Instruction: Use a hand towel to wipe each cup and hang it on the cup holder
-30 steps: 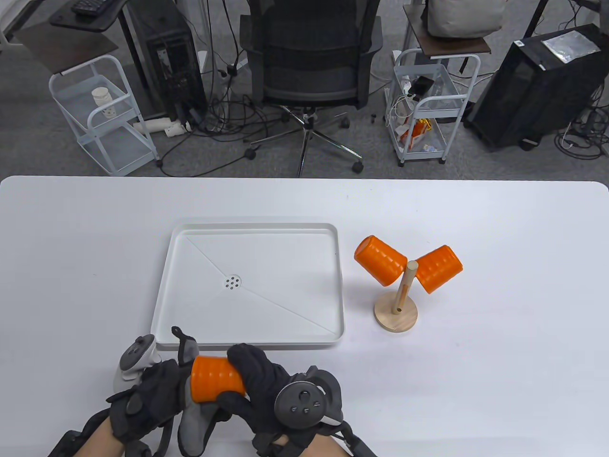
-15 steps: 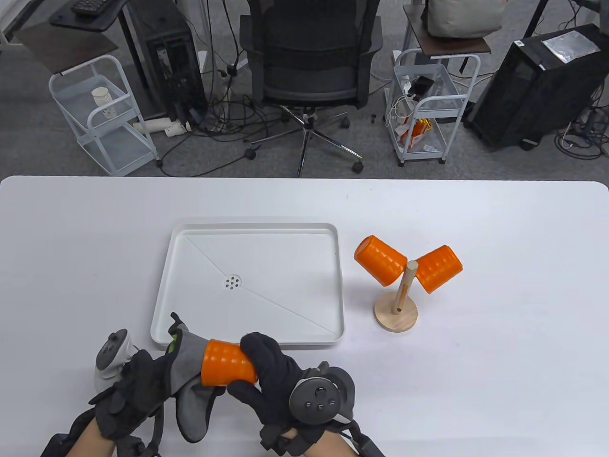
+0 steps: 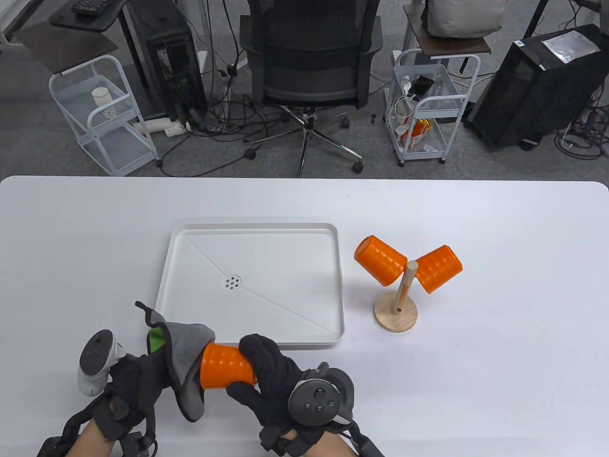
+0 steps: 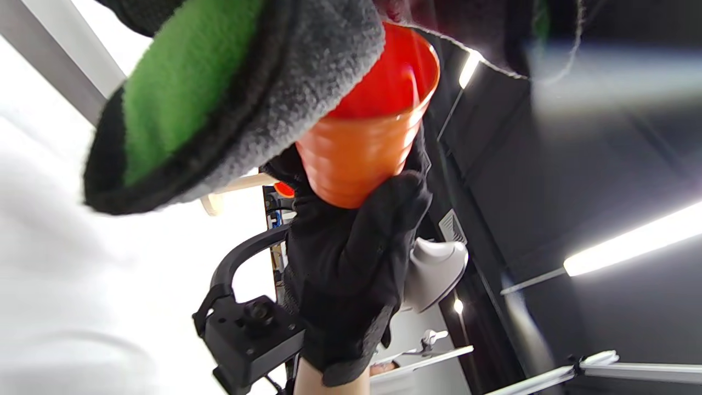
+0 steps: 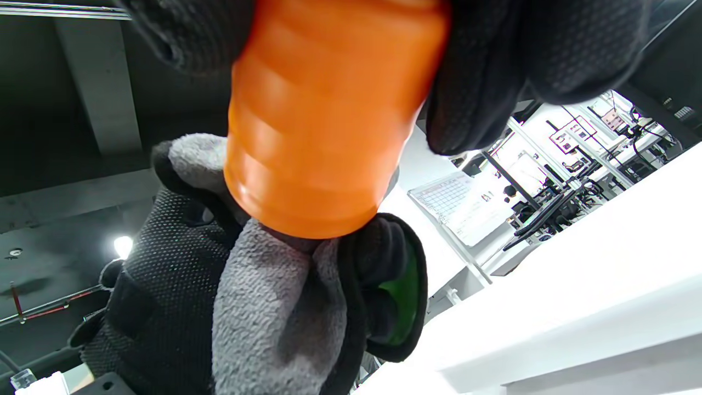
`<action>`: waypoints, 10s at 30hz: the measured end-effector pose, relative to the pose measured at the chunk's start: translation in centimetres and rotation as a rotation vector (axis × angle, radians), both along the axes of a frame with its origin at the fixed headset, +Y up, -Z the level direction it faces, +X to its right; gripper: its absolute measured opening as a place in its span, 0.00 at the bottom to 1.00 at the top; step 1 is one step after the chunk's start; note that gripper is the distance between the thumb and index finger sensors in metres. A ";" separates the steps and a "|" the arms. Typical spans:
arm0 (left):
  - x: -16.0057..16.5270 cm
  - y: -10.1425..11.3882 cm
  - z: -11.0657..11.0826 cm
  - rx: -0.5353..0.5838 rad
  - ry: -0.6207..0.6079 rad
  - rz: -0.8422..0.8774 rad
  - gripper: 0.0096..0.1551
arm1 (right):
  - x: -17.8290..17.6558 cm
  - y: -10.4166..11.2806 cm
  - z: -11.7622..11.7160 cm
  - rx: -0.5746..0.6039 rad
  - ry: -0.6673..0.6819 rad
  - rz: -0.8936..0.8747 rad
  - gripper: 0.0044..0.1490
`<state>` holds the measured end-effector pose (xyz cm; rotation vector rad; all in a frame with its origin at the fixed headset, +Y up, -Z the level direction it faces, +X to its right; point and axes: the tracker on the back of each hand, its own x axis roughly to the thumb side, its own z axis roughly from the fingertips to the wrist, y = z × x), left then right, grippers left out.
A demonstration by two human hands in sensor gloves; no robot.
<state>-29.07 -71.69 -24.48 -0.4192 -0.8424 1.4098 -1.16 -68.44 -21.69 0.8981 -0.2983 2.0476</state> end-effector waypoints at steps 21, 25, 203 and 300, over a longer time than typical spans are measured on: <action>3.0 0.5 1.5 0.193 0.038 -0.363 0.48 | -0.4 -1.6 -0.7 -0.300 0.004 -0.101 0.50; 3.5 0.8 1.9 0.288 0.038 -0.439 0.49 | -0.1 -2.2 -1.1 -0.432 0.014 -0.153 0.50; 1.6 -1.6 -0.2 -0.148 0.016 -0.085 0.50 | 17.4 1.8 -4.4 0.230 -0.720 0.824 0.51; -19.5 0.3 0.6 -0.573 0.889 -0.436 0.51 | 6.6 -1.8 -6.2 -0.034 -0.428 0.336 0.55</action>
